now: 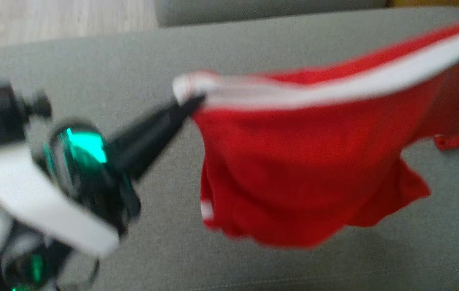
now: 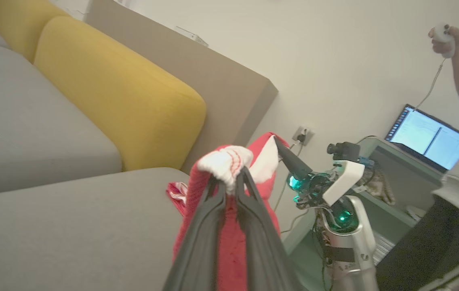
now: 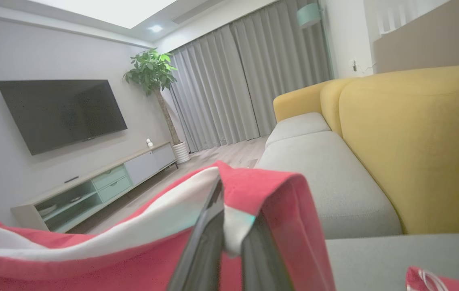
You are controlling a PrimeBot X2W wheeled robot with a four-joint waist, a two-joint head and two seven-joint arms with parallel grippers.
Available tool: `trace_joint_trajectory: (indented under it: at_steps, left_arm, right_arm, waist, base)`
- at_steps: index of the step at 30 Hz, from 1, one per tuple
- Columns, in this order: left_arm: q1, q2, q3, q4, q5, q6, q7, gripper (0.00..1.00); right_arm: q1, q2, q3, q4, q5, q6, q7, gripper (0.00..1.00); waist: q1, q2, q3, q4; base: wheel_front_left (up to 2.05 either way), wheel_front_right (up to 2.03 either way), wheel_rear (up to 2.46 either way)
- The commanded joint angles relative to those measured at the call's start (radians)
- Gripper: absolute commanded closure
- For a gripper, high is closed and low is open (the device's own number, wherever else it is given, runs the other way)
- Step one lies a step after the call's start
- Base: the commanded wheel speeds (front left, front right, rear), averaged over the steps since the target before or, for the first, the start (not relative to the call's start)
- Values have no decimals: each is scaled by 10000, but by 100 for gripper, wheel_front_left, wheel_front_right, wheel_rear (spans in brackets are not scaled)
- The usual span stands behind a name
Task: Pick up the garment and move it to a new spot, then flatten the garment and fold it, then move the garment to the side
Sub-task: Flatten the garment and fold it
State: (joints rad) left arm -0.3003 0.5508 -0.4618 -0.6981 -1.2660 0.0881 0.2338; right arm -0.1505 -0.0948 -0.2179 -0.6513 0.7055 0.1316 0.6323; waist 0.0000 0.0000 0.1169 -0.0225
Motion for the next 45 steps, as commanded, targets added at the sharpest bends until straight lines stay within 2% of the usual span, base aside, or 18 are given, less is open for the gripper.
trace_joint_trajectory:
  at_steps: [1, 3, 5, 9, 11, 15, 16, 18, 20, 24, 27, 31, 36, 41, 45]
  left_arm:
    - [-1476, 314, 643, 326, 153, 165, 322, 100]
    - [-2566, 233, 595, 1299, 384, 253, 655, 100]
    - [-3866, 90, 414, 2597, 961, 255, 873, 100]
    - [-6573, -773, -68, 5557, 2180, 34, 707, 100]
    - [-7902, -1412, -94, 7048, 2716, -126, 120, 100]
    - [-10054, -2448, -155, 9459, 3660, -721, -1450, 100]
    - [-10054, -2448, -155, 9459, 3660, -721, -1450, 100]
    - [-10960, -2952, -290, 10933, 4276, -1103, -2648, 100]
    - [-11032, -3246, -469, 11835, 4507, -1380, -3323, 100]
    - [-9971, -3607, -967, 13256, 4669, -1810, -4298, 100]
    - [-8719, -3634, -1329, 13588, 4748, -1995, -4682, 100]
    - [-6574, -3479, -1592, 13183, 4596, -2116, -4888, 100]
    - [-3850, -3092, -1673, 11864, 4541, -2140, -4946, 100]
    - [-954, -2945, -1722, 10165, 4467, -1758, -4953, 100]
    - [1277, -2708, -1980, 8594, 4299, -1043, -4931, 100]
  right_arm:
    - [-1472, -364, 388, 195, -345, -9, 225, 100]
    - [-2639, -233, 502, 1054, -571, -9, 300, 100]
    - [-3923, -375, 712, 2049, -1394, -9, 269, 100]
    - [-6743, -288, 1085, 4498, -2845, -9, -332, 100]
    - [-8135, -254, 1219, 5629, -3590, -9, -969, 100]
    - [-10429, 103, 1075, 7699, -4429, -9, -2422, 100]
    - [-10429, 103, 1075, 7699, -4429, -9, -2422, 100]
    - [-11303, 265, 983, 9003, -4676, -9, -3354, 100]
    - [-11267, 325, 1040, 9782, -4617, -9, -3754, 100]
    - [-9824, 318, 1641, 10770, -4343, -9, -4342, 100]
    - [-8211, -5, 2288, 10775, -3801, -9, -4407, 100]
    - [-5869, -891, 2994, 10077, -3139, -9, -4247, 100]
    - [-3080, -1697, 3091, 8490, -2332, -9, -3822, 100]
    - [-71, -2027, 2822, 6808, -2148, -9, -3097, 100]
    - [2399, -1954, 2312, 5167, -2251, -9, -2313, 100]
  waist:
    - [0, 0, 813, 69]
    - [0, 0, 1294, 169]
    - [0, 0, 1808, 313]
    - [0, 0, 2689, 500]
    - [0, 0, 3121, 569]
    - [0, 0, 3763, 581]
    - [0, 0, 3763, 581]
    - [0, 0, 4065, 529]
    - [0, 0, 4128, 493]
    - [0, 0, 3768, 383]
    - [0, 0, 3477, 296]
    - [0, 0, 3110, 307]
    - [0, 0, 2464, 421]
    - [0, 0, 1405, 522]
    - [0, 0, 851, 602]
  base:
    - [0, 0, 0]
    - [0, 0, 0]
    - [0, 0, 0]
    - [0, 0, 0]
    - [0, 0, 0]
    - [0, 0, 0]
    - [0, 0, 0]
    - [0, 0, 0]
    - [0, 0, 0]
    - [0, 0, 0]
    - [0, 0, 0]
    - [0, 0, 0]
    - [0, 0, 0]
    - [0, 0, 0]
    - [0, 0, 0]
